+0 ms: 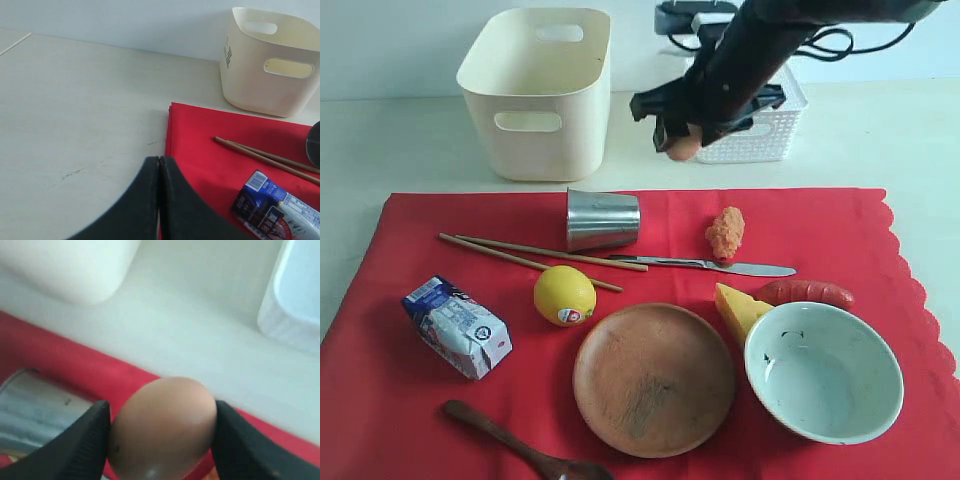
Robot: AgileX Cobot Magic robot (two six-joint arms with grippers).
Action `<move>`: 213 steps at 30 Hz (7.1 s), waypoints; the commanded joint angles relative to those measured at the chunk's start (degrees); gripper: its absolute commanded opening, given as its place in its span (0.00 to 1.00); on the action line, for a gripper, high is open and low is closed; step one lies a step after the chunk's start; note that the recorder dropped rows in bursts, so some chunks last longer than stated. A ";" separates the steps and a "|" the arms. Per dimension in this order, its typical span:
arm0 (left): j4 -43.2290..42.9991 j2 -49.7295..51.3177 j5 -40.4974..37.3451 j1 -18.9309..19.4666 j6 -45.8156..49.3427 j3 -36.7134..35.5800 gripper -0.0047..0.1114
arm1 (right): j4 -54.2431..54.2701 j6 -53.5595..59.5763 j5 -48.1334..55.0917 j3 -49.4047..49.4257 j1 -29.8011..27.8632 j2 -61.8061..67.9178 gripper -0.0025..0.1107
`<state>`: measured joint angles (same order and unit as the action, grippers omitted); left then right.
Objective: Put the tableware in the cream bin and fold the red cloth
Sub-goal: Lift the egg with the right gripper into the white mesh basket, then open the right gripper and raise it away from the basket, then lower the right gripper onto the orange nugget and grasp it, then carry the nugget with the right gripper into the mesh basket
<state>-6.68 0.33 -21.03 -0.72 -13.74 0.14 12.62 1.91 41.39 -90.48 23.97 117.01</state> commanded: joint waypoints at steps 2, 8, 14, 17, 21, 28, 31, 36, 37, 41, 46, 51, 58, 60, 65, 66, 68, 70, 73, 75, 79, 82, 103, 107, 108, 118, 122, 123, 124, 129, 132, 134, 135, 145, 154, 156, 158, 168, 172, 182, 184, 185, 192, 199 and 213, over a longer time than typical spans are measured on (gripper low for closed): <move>-0.20 -0.33 0.37 0.20 0.02 -0.14 0.04 | -4.40 0.42 -2.50 -5.76 -0.26 -1.81 0.02; -0.20 -0.33 0.37 0.20 0.02 -0.14 0.04 | -7.33 -1.50 -4.44 -12.38 -3.17 0.82 0.02; -0.20 -0.33 0.37 0.20 0.02 -0.14 0.04 | -7.71 -1.91 -6.69 -20.35 -7.50 11.92 0.02; -0.20 -0.33 0.37 0.20 0.02 -0.14 0.04 | -9.32 -1.91 -6.76 -24.88 -8.32 17.87 0.02; -0.20 -0.33 0.37 0.20 0.02 -0.14 0.04 | -11.46 -1.91 -6.74 -26.11 -8.32 21.07 0.02; -0.20 -0.33 0.37 0.20 0.02 -0.14 0.04 | -10.08 -1.91 -5.17 -26.11 -8.32 21.98 0.02; -0.20 -0.33 0.37 0.20 0.02 -0.14 0.04 | -6.38 -0.48 -4.17 -26.11 -8.32 21.98 0.02; -0.20 -0.33 0.37 0.20 0.02 -0.14 0.04 | -2.09 3.23 -1.72 -26.11 -8.32 21.98 0.02; -0.20 -0.33 0.37 0.20 0.02 -0.14 0.04 | -2.09 3.23 -1.36 -26.11 -8.16 21.98 0.02; -0.20 -0.33 0.37 0.20 0.02 -0.14 0.04 | -1.48 4.47 -0.72 -26.11 -7.65 21.98 0.02; -0.20 -0.33 0.37 0.20 0.02 -0.14 0.04 | -0.64 4.48 -0.72 -26.11 -6.76 21.98 0.03; -0.20 -0.33 0.37 0.20 0.02 -0.14 0.04 | 0.41 4.48 -1.70 -26.11 -6.65 22.11 0.18; -0.20 -0.33 0.37 0.20 0.02 -0.14 0.04 | -6.02 3.38 -2.20 -26.11 -6.65 21.88 0.53; -0.20 -0.33 0.37 0.20 0.02 -0.14 0.04 | -7.06 2.56 -2.20 -26.11 -6.65 21.10 0.64; -0.20 -0.33 0.37 0.20 0.02 -0.14 0.04 | -7.71 2.56 -0.66 -26.11 -6.65 17.41 0.70; -0.20 -0.33 0.37 0.20 0.02 -0.14 0.04 | -7.71 2.56 0.67 -26.11 -6.65 15.88 0.70; -0.20 -0.33 0.37 0.20 0.02 -0.14 0.04 | -7.71 2.56 3.11 -26.11 -6.65 13.23 0.69; -0.20 -0.33 0.37 0.20 0.02 -0.14 0.04 | -7.82 1.37 6.04 -26.11 -6.65 10.44 0.69; -0.20 -0.33 0.37 0.20 0.02 -0.14 0.04 | -8.23 -2.66 12.06 -26.11 -6.65 6.81 0.69; -0.20 -0.33 0.37 0.20 0.02 -0.14 0.04 | -8.32 -4.47 15.65 -26.11 -6.65 5.06 0.69; -0.20 -0.33 0.37 0.20 0.02 -0.14 0.04 | -8.76 -4.97 21.12 -25.91 -6.65 2.53 0.64; -0.20 -0.33 0.37 0.20 0.02 -0.14 0.04 | -8.76 -4.97 23.82 -25.91 -6.65 1.43 0.64; -0.20 -0.33 0.37 0.20 0.02 -0.14 0.04 | -8.89 -3.43 26.55 -13.97 -6.65 -12.38 0.63; -0.20 -0.33 0.37 0.20 0.02 -0.14 0.04 | -8.51 -1.91 23.09 -6.68 -6.65 -16.98 0.63; -0.20 -0.33 0.37 0.20 0.02 -0.14 0.04 | -8.51 -1.91 22.06 -4.65 -6.65 -18.19 0.63; -0.20 -0.33 0.37 0.20 0.02 -0.14 0.04 | -5.52 0.61 13.12 14.41 -6.65 -26.43 0.63; -0.20 -0.33 0.37 0.20 0.02 -0.14 0.04 | -5.52 1.10 10.18 20.01 -6.65 -27.02 0.63; -0.20 -0.33 0.37 0.20 0.02 -0.14 0.04 | -5.52 1.10 9.37 21.25 -6.65 -27.02 0.63; -0.20 -0.33 0.37 0.20 0.02 -0.14 0.04 | -5.52 1.10 8.33 22.53 -6.65 -27.02 0.63; -0.20 -0.33 0.37 0.20 0.02 -0.14 0.04 | -4.44 1.10 3.57 27.22 -6.65 -27.02 0.63; -0.20 -0.33 0.37 0.20 0.02 -0.14 0.04 | -2.07 1.10 0.83 28.73 -6.65 -27.02 0.63; -0.20 -0.33 0.37 0.20 0.02 -0.14 0.04 | -0.02 1.10 -0.80 29.42 -6.65 -27.02 0.63; -0.20 -0.33 0.37 0.20 0.02 -0.14 0.04 | 1.08 1.00 -1.77 29.55 -6.65 -27.02 0.63; -0.20 -0.33 0.37 0.20 0.02 -0.14 0.04 | 7.75 7.04 -4.02 29.44 -6.65 -20.52 0.63; -0.20 -0.33 0.37 0.20 0.02 -0.14 0.04 | 3.27 6.21 -3.22 24.86 -4.05 -12.44 0.63; -0.20 -0.33 0.37 0.20 0.02 -0.14 0.04 | 1.27 4.66 -3.22 23.40 -2.57 -11.18 0.63; -0.20 -0.33 0.37 0.20 0.02 -0.14 0.04 | -3.50 0.91 -3.22 21.55 -1.24 -9.67 0.63; -0.20 -0.33 0.37 0.20 0.02 -0.14 0.04 | -10.24 -7.05 -0.55 13.82 -0.01 -2.00 0.63; -0.20 -0.33 0.37 0.20 0.02 -0.14 0.04 | -10.24 -8.09 -0.91 13.12 -0.01 0.00 0.63; -0.20 -0.33 0.37 0.20 0.02 -0.14 0.04 | -10.24 -9.52 -1.46 12.89 -0.01 3.88 0.63; -0.20 -0.33 0.37 0.20 0.02 -0.14 0.04 | -10.24 -9.65 -2.24 12.89 -0.01 3.88 0.63; -0.20 -0.33 0.37 0.20 0.02 -0.14 0.04 | -10.24 -9.65 -2.52 12.89 -0.01 3.88 0.63; -0.20 -0.33 0.37 0.20 0.02 -0.14 0.04 | -10.24 -9.65 -3.15 12.89 -0.01 3.88 0.35; -0.20 -0.33 0.37 0.20 0.02 -0.14 0.04 | -10.24 -9.65 -2.06 12.89 -0.01 3.50 0.02; -0.20 -0.33 0.37 0.20 0.02 -0.14 0.04 | -10.24 -7.49 1.17 12.89 -0.01 -7.84 0.02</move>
<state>-6.68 0.33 -21.03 -0.63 -13.74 0.14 2.80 -6.67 41.73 -76.87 23.90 112.23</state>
